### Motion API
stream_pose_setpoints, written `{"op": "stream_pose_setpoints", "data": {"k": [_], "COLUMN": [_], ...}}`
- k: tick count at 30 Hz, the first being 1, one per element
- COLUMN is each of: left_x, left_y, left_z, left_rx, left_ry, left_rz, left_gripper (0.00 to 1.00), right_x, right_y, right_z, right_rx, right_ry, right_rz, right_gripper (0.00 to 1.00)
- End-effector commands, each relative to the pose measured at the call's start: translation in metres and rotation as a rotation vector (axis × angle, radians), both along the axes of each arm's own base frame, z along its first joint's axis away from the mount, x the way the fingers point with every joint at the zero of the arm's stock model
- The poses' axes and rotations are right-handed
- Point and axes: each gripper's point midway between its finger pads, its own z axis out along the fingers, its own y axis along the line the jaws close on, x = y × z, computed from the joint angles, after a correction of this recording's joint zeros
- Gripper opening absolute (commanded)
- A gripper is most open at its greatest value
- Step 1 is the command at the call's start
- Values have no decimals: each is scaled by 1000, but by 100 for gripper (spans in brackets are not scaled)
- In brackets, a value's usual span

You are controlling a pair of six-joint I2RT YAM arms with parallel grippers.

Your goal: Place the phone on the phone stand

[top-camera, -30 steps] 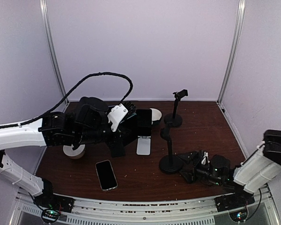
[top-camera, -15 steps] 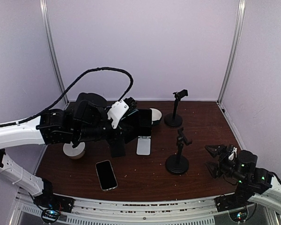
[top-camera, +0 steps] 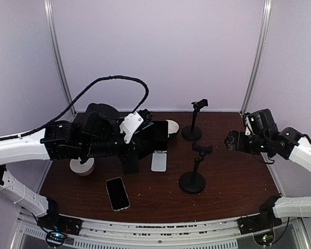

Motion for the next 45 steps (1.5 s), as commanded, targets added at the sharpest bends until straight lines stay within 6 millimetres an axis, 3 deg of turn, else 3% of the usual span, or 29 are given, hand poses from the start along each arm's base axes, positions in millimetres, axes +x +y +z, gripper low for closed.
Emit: {"op": "stream_pose_setpoints", "data": {"k": [1,5,7,13,16,19,22,25,28,31,36,42,45], "left_x": [1,0,0,-2,-2,-1,-2,-2,-3,-6,-8,-12,-13], "left_y": [2,2,3,-1,-2,-4,-5,-7,-12,-18,-19,-28,-29], "left_z": [35,33,33,30,29,29,31,31,31,30,28,26,23], "left_rx": [-92,-87,-85,-75,-74,-73,-76,-81,-83,-85,-94,-94,-88], "left_ry": [-54,-54,-60,-53,-49,-48,-49,-49,-41,-23,-5,10,15], "left_rz": [8,3,5,-21,-19,-20,-23,-30,-44,-66,-66,-90,-91], "left_gripper": [0,0,0,0,0,0,0,0,0,0,0,0,0], "right_x": [-1,-23,-30,-27,-35,-54,-64,-67,-59,-51,-53,-49,-43], "right_y": [12,65,79,59,55,55,45,29,31,35,85,108,129], "right_z": [-5,0,1,-3,-3,20,54,80,99,92,76,40,36], "right_rx": [-120,81,124,35,22,-50,44,101,56,-17,100,14,47], "right_ry": [31,-77,-168,-172,-91,-111,-148,-112,-60,21,100,192,204], "right_rz": [283,557,594,481,433,407,302,175,106,48,109,139,182], "right_gripper": [100,99,99,100,93,92,92,90,87,82,80,81,79]}}
